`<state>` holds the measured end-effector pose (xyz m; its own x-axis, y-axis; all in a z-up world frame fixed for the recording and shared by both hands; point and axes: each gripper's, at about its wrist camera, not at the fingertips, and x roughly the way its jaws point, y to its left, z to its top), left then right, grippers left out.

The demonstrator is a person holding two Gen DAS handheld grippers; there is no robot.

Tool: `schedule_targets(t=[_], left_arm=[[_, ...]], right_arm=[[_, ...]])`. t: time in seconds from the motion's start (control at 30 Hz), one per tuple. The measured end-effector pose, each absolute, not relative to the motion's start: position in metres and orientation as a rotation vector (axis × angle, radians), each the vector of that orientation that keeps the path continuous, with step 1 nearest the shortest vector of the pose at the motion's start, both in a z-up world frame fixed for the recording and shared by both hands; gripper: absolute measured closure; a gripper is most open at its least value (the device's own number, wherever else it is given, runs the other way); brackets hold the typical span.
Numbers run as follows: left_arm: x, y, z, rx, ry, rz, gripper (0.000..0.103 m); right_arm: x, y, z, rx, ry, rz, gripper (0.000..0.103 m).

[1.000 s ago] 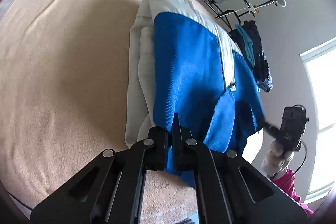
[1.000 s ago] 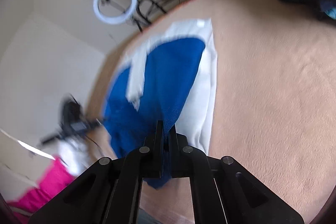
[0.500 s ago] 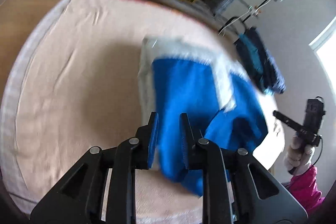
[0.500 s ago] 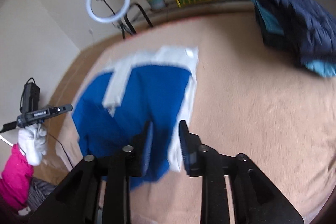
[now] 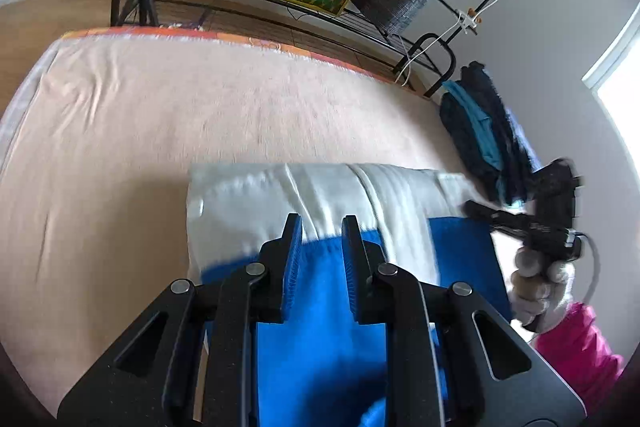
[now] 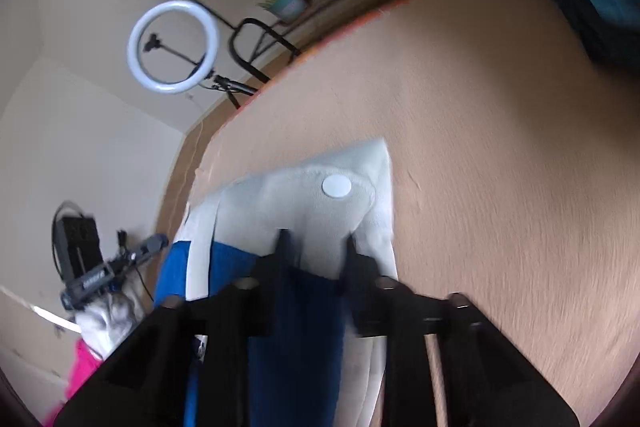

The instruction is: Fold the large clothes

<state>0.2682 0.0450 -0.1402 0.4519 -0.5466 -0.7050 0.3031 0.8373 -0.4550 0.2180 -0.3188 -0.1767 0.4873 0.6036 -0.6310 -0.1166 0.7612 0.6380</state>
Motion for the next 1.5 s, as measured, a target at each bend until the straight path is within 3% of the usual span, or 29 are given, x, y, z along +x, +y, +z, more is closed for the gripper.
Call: schedule_targets(t=[0.1,0.27,0.37,0.6,0.73,0.87,1.03,1.27,1.37,1.5], left_arm=[[0.285,0.038,-0.162,-0.231,0.992,-0.501,0.085],[0.293,0.035,-0.198,-0.236,1.006,-0.510,0.081],[0.288,0.038,-0.184,-0.208,1.003,-0.484,0.081],[0.205,0.050,-0.113,-0.146,0.893,-0.528,0.081],[0.143,0.040,-0.103,-0.157,0.898,-0.624,0.081],[0.124,0.020,-0.121,-0.151,0.920,-0.627,0.081],[0.144,0.015,-0.147,-0.219,0.970,-0.553,0.081],[0.155,0.023,-0.171,-0.206,1.004,-0.492,0.081],[0.154,0.024,-0.170,-0.168,0.990,-0.475,0.081],[0.142,0.038,-0.150,-0.160,0.933,-0.467,0.081]], right_arm=[[0.227,-0.306,-0.164,0.400,0.919,0.437,0.090],[0.237,-0.293,-0.192,0.308,0.965,0.368,0.090],[0.236,-0.295,-0.181,0.320,0.982,0.347,0.084],[0.163,-0.315,-0.113,0.319,0.863,0.427,0.083],[0.096,-0.296,-0.088,0.288,0.837,0.608,0.083],[0.053,-0.251,-0.103,0.220,0.919,0.792,0.083],[0.066,-0.209,-0.130,0.154,0.990,0.793,0.083],[0.126,-0.229,-0.149,0.165,0.994,0.558,0.083],[0.136,-0.233,-0.166,0.146,1.050,0.514,0.089],[0.118,-0.240,-0.142,0.141,0.990,0.521,0.086]])
